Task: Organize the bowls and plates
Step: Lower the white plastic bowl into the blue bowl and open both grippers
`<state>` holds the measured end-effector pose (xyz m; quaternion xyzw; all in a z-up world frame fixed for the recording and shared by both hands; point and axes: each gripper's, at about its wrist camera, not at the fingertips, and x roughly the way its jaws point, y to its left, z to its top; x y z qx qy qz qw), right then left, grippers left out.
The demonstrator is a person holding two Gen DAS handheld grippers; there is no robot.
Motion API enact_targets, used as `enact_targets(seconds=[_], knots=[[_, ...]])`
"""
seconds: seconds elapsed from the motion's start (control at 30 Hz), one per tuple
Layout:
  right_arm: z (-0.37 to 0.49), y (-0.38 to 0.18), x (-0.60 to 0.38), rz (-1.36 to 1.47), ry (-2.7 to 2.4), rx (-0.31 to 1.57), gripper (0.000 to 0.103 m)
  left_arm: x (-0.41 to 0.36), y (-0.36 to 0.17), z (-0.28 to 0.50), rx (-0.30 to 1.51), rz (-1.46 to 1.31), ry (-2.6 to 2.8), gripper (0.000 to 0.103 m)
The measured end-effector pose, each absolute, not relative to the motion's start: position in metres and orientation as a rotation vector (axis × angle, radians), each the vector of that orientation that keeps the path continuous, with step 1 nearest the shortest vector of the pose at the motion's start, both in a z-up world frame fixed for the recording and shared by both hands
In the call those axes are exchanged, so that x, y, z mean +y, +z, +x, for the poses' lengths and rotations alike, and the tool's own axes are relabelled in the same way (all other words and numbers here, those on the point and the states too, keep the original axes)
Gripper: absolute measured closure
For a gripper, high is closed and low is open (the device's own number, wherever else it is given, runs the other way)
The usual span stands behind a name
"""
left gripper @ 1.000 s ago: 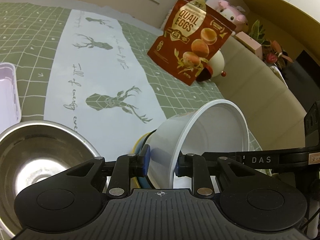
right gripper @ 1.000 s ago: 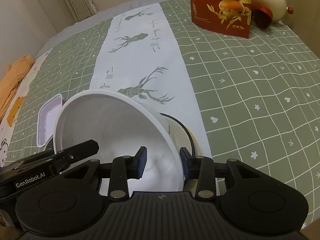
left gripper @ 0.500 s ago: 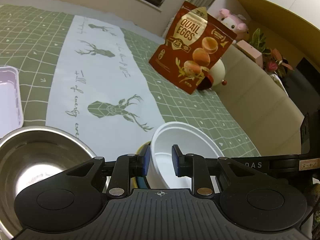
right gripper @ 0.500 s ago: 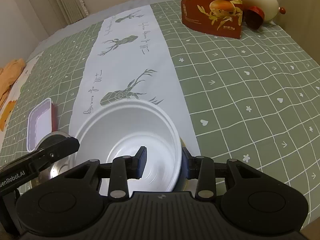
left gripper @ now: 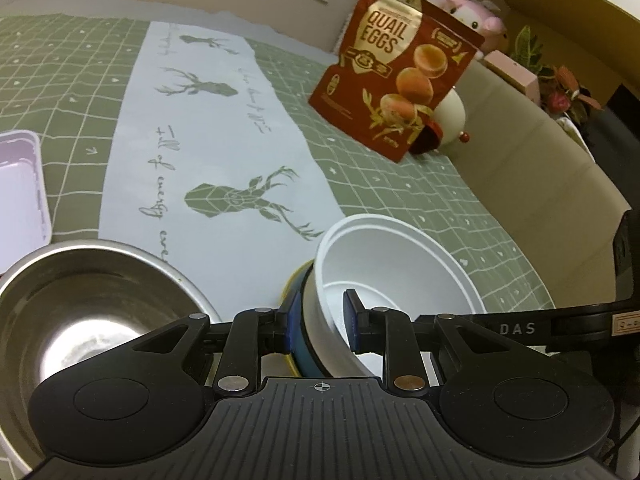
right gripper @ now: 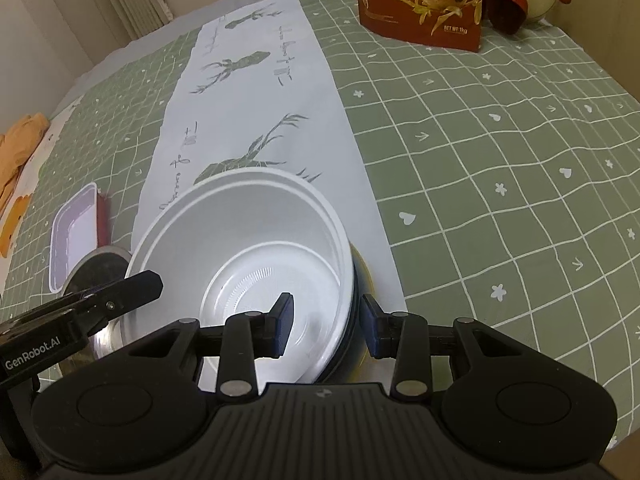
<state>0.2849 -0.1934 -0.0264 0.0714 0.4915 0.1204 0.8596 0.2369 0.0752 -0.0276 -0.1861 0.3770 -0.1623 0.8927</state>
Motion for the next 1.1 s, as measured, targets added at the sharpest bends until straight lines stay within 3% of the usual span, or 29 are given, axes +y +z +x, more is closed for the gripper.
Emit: enact_targets(seconds=[0.43,1.1], knots=[[0.283,-0.026,-0.196,0.167,0.267,1.013,0.067,0.082,-0.020,0.233,0.731,-0.459,-0.410,0.079],[0.283,-0.030,-0.206,0.223,0.304,1.006,0.067,0.076,-0.034,0.242,0.828,-0.398,-0.336,0.079]])
